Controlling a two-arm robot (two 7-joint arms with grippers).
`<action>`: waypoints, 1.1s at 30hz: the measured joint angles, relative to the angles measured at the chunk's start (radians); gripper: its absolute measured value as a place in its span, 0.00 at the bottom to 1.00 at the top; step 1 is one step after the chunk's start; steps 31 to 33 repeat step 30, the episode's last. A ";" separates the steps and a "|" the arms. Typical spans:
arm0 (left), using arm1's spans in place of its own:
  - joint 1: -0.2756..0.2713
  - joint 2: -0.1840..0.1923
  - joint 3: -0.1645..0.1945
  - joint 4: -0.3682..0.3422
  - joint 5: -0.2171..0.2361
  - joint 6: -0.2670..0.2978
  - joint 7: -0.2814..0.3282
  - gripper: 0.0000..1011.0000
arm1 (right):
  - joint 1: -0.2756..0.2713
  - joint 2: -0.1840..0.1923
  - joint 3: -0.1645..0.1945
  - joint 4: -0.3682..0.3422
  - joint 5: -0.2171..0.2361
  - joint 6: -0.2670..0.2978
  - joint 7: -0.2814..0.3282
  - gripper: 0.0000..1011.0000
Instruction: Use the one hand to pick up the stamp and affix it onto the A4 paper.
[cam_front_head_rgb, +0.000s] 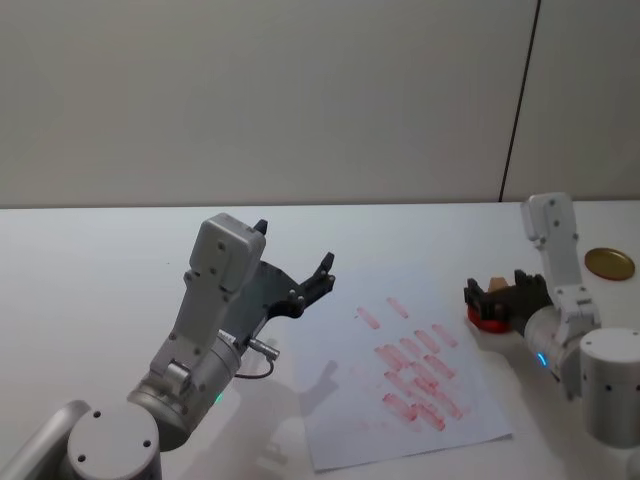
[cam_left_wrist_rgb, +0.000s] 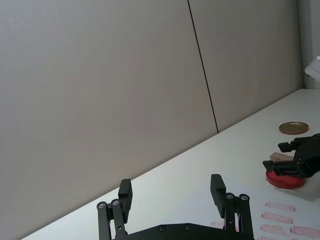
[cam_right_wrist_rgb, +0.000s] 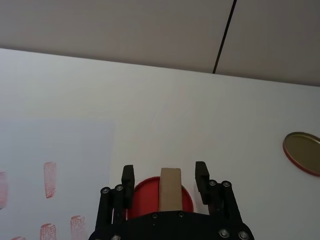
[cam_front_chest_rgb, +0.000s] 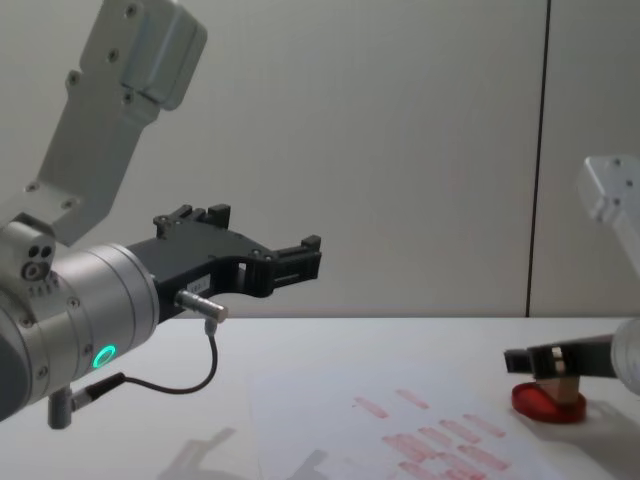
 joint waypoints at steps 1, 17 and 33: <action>0.000 0.000 0.000 0.000 0.000 0.000 0.000 0.98 | -0.002 0.001 0.000 -0.005 0.000 -0.003 0.000 0.72; 0.000 0.000 0.000 0.000 0.000 0.000 0.000 0.98 | -0.108 0.040 0.008 -0.220 -0.017 -0.092 -0.011 0.99; 0.000 0.000 0.000 0.000 0.000 0.000 0.000 0.98 | -0.222 0.093 0.023 -0.405 -0.039 -0.163 -0.037 0.99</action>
